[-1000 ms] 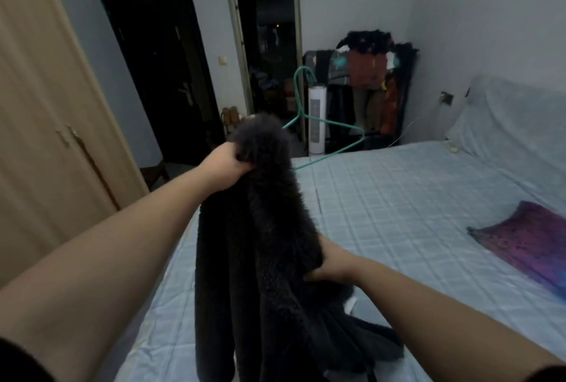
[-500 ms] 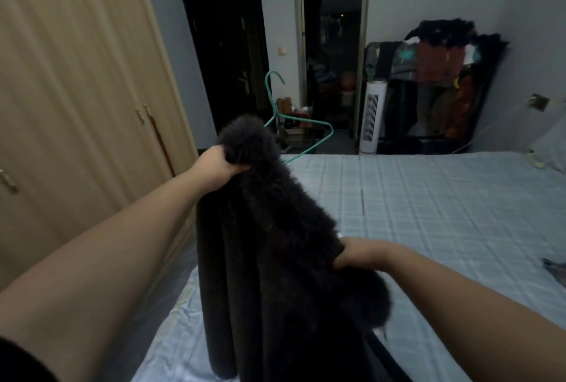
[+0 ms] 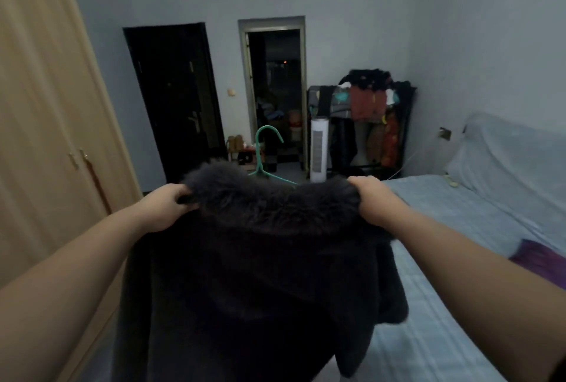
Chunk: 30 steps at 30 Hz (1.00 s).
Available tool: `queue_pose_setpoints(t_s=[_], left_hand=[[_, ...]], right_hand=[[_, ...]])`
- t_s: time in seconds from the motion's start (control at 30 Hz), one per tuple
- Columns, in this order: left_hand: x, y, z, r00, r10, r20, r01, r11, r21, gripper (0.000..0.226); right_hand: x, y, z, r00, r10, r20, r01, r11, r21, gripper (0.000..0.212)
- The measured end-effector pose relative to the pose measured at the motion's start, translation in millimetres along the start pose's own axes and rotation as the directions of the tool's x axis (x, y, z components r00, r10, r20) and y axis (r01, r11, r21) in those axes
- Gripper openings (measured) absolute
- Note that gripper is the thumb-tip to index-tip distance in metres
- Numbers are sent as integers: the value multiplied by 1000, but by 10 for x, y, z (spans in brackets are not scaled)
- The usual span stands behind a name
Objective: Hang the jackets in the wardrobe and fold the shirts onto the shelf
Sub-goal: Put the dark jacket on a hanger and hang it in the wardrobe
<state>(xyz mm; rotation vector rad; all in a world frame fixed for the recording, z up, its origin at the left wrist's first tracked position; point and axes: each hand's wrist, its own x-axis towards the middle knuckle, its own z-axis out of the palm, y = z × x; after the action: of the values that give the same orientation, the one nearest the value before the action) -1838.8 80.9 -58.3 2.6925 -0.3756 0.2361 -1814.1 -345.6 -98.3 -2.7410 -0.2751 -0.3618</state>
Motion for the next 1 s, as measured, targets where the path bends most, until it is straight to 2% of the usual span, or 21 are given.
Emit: queue_pose_setpoints(t_s=[0.1, 0.17, 0.23, 0.3, 0.4, 0.53, 0.63, 0.7, 0.77, 0.83, 0.93, 1.0], left_hand=[[52, 107, 65, 984, 169, -49, -169, 986, 6, 49], [73, 201, 87, 967, 243, -73, -242, 970, 20, 67], [95, 270, 80, 969, 234, -84, -231, 972, 37, 82], [128, 306, 53, 959, 263, -108, -261, 965, 32, 85], [209, 313, -55, 941, 322, -99, -320, 947, 44, 73], [311, 333, -357, 941, 327, -91, -320, 944, 81, 32], [354, 352, -600, 940, 325, -106, -319, 945, 76, 59], [379, 430, -677, 936, 338, -93, -332, 940, 73, 62], [391, 530, -699, 943, 320, -89, -317, 947, 53, 48], [437, 539, -669, 946, 311, -90, -310, 950, 25, 29], [485, 521, -609, 965, 249, -76, -252, 967, -26, 15], [509, 498, -555, 971, 221, -89, -227, 971, -72, 22]], right_hand=[[-47, 14, -111, 985, -104, -139, 71, 972, -224, 42], [-80, 20, -204, 969, -85, -233, 13, 955, -297, 45], [-91, 38, -281, 950, -39, -310, -32, 975, -220, 29], [-87, 30, -363, 941, 11, -339, -24, 999, -32, 17], [-19, -53, -534, 958, -13, -285, 41, 995, 91, 13], [107, -103, -826, 972, -80, -219, 110, 986, 128, 40], [160, -92, -1051, 978, -90, -190, 91, 996, -3, 57], [177, -111, -1137, 985, -103, -141, 94, 993, -70, 53], [213, -98, -1157, 984, -120, -130, 103, 986, -131, 46], [246, -85, -1121, 981, -108, -159, 91, 989, -114, 42], [236, -195, -995, 960, -226, -165, 215, 973, -83, 19], [254, -306, -898, 934, -317, -167, 290, 943, -165, 12]])
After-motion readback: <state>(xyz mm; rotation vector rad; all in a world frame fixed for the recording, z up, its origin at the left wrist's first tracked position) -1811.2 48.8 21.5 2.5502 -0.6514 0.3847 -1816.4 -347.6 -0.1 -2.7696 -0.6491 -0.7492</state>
